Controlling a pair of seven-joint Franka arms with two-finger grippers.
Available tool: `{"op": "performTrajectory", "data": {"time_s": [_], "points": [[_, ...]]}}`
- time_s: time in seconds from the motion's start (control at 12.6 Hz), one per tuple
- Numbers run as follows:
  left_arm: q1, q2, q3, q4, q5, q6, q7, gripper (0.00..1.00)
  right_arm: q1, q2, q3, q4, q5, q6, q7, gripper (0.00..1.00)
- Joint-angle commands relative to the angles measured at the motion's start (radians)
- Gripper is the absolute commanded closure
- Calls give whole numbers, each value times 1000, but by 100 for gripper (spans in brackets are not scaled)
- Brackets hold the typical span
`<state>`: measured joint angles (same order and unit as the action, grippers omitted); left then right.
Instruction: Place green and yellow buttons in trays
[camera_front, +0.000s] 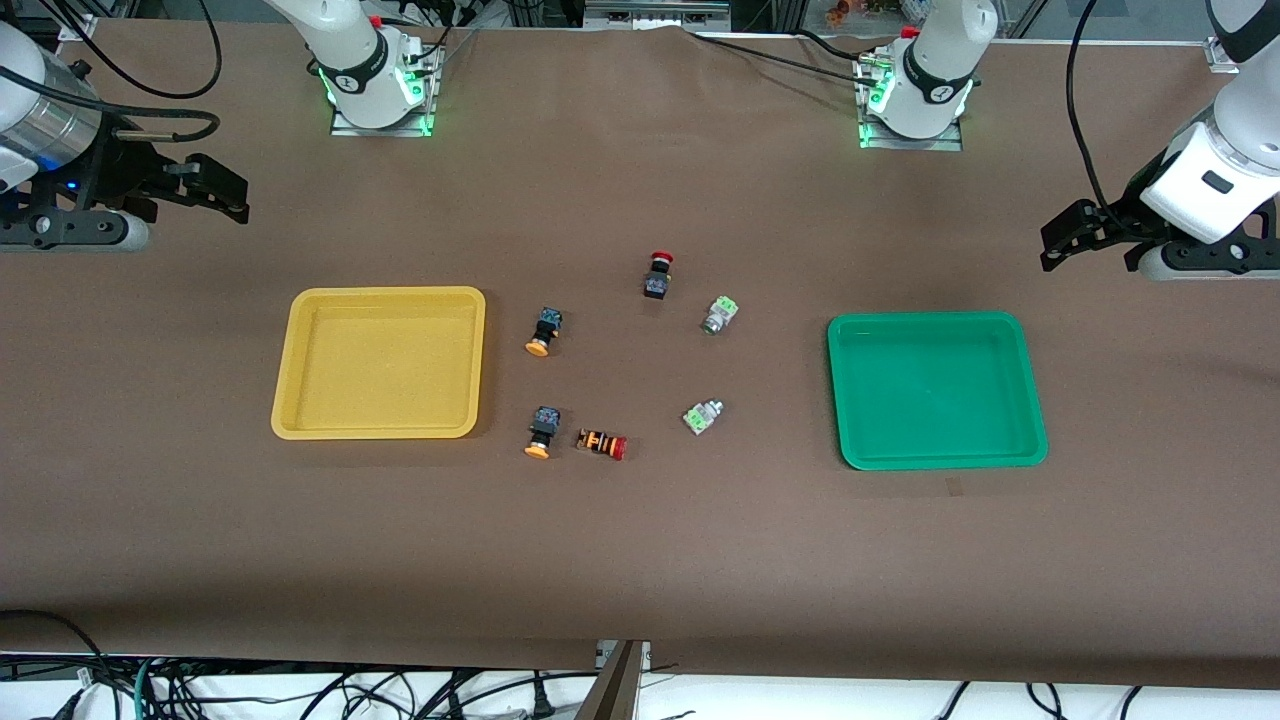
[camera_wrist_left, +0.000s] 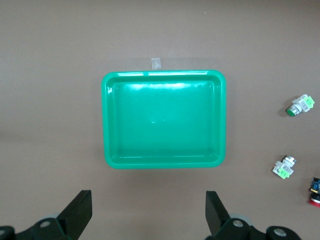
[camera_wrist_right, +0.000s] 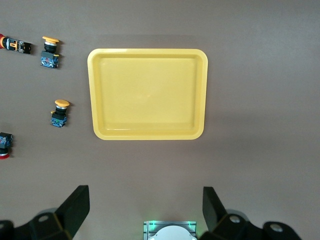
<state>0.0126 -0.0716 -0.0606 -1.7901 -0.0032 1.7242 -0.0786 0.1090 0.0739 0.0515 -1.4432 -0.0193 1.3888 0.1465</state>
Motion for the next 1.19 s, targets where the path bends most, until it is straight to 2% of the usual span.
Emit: {"op": "performTrajectory", "data": {"time_s": [0.0,0.24,0.56,0.71,0.79,0.87,1.11], "points": [[4,-8,-2,0,-17,-29,28,0,-8,-9,7,-11,2,-5,-8,0],[4,-8,-2,0,-17,-37,28,0,-9,9,8,-19,13,31,-10,0],[-8,4,-10,1,-32,-102,25,0,27,145,19,-106,19,159,8,0],[-45,41,-63,3,-43,-114,16,0,64,217,50,-123,39,260,130,0],[-63,109,-97,14,-40,-104,13,0,79,246,72,-141,39,310,212,0],[-85,212,-126,102,-41,-88,13,0,87,273,100,-178,39,379,281,0],[-184,532,-137,402,-43,-58,11,0,112,320,189,-327,41,638,529,0]]}}
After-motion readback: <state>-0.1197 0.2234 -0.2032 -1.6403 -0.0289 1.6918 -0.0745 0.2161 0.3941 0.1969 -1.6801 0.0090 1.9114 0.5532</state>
